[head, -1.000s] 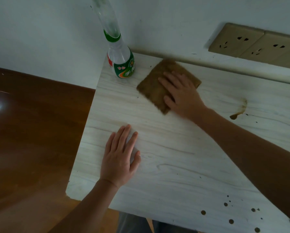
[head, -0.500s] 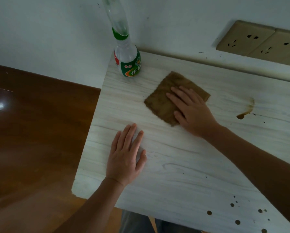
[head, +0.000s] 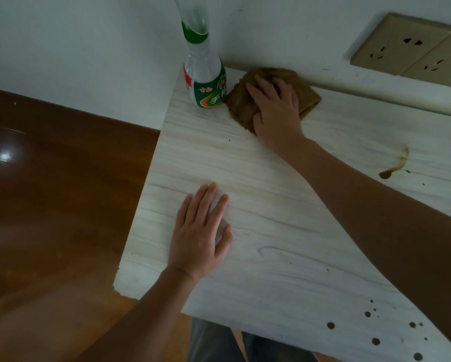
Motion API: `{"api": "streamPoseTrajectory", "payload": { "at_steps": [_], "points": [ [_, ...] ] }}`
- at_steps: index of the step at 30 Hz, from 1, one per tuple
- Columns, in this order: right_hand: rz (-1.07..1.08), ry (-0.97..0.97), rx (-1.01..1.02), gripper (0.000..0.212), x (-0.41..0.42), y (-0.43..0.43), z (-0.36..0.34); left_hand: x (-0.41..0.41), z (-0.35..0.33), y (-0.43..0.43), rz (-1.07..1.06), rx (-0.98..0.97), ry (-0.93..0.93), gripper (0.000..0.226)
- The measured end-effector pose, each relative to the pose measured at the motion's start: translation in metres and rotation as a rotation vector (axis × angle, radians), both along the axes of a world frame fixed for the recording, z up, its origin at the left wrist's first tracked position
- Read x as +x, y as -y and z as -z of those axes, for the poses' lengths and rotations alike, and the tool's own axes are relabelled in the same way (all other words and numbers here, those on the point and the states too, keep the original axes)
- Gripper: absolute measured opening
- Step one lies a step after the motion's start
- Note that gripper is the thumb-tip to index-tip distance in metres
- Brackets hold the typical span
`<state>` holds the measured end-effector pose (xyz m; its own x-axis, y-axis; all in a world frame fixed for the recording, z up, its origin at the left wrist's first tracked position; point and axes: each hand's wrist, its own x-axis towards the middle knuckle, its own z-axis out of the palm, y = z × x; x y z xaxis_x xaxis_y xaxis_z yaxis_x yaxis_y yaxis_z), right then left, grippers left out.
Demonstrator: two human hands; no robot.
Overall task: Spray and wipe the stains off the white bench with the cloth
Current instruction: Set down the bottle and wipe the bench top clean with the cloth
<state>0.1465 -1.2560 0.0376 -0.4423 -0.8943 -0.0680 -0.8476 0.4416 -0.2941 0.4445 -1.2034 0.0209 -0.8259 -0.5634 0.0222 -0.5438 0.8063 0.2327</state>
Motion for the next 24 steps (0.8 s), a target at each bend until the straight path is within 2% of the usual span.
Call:
{"api": "streamPoseTrajectory", "payload": {
  "at_steps": [5,10,12,15,19,24],
  "points": [
    [-0.195,0.007,-0.043,0.06,0.022,-0.037,0.002,0.0,-0.001,0.001,-0.002,0.0,0.015,0.062],
    [-0.281,0.077,-0.072,0.058,0.07,-0.113,0.001,-0.001,-0.003,0.0,-0.005,-0.016,0.011,0.061],
    [-0.265,0.053,-0.051,0.053,0.071,-0.143,0.0,-0.002,-0.003,0.0,-0.001,-0.018,0.008,0.06],
    [-0.147,0.029,0.018,0.058,0.05,-0.164,-0.004,-0.001,-0.003,0.0,-0.003,-0.018,0.004,0.06],
    [0.011,0.011,0.051,0.065,0.015,-0.138,-0.006,0.0,-0.002,0.0,-0.004,-0.008,0.012,0.061],
    [0.068,0.013,0.043,0.063,0.005,-0.057,-0.001,0.0,-0.001,0.0,-0.007,-0.008,0.017,0.06]
  ]
}}
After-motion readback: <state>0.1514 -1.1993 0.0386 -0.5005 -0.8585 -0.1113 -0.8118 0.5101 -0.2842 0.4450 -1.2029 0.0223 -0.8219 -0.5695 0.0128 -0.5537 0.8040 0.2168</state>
